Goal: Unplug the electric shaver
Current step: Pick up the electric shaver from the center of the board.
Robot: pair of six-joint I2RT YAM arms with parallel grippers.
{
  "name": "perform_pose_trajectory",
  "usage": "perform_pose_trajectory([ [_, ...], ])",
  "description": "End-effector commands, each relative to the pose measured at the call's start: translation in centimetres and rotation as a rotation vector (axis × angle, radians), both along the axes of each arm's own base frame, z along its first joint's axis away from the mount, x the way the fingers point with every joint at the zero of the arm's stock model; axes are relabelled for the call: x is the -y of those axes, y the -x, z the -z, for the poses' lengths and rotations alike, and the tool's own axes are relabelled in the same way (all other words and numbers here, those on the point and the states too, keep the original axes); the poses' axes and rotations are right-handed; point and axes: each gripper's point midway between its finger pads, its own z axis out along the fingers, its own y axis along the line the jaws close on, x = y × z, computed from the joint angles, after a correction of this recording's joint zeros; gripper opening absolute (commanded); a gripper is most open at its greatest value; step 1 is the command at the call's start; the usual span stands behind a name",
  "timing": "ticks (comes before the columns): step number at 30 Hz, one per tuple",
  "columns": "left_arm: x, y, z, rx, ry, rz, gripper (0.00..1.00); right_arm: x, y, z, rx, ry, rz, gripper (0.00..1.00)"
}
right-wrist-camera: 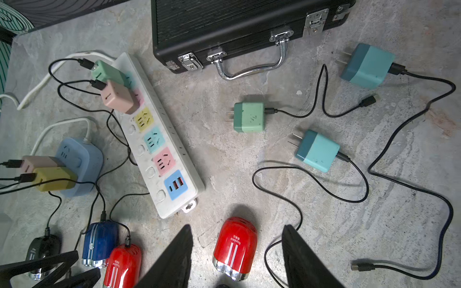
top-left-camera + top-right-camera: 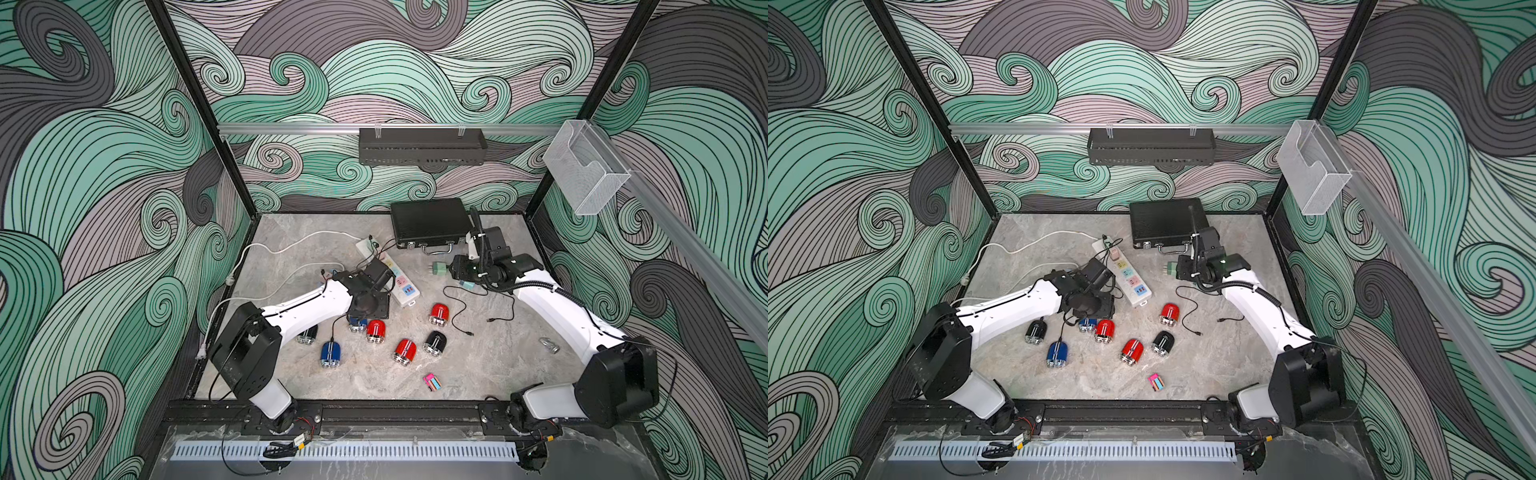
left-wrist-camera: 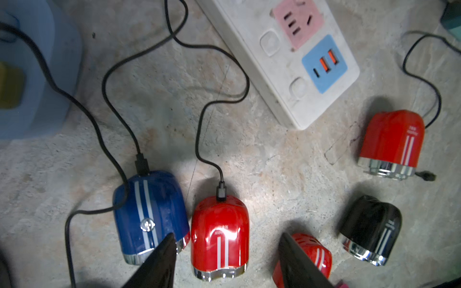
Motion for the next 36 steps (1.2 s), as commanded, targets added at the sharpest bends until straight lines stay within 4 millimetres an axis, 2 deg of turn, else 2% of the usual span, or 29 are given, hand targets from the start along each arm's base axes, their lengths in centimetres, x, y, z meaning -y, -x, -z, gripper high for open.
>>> perform_pose_trajectory([
  [1, 0.0, 0.6, 0.7, 0.001, -0.044, -0.026, 0.64, -0.2, 1.0, 0.9, -0.014, 0.042, -0.018, 0.58],
  [10, -0.1, 2.2, 3.3, -0.034, -0.122, -0.04, 0.64, -1.2, 1.7, 2.5, -0.038, 0.066, -0.044, 0.58],
  [25, -0.5, 3.5, 5.3, -0.06, -0.204, -0.047, 0.64, -1.9, 1.9, 4.0, -0.066, 0.065, -0.061, 0.57],
  [36, 0.0, 4.1, 6.3, -0.078, -0.228, -0.038, 0.64, -1.7, 2.0, 5.1, -0.086, 0.081, -0.06, 0.57],
])
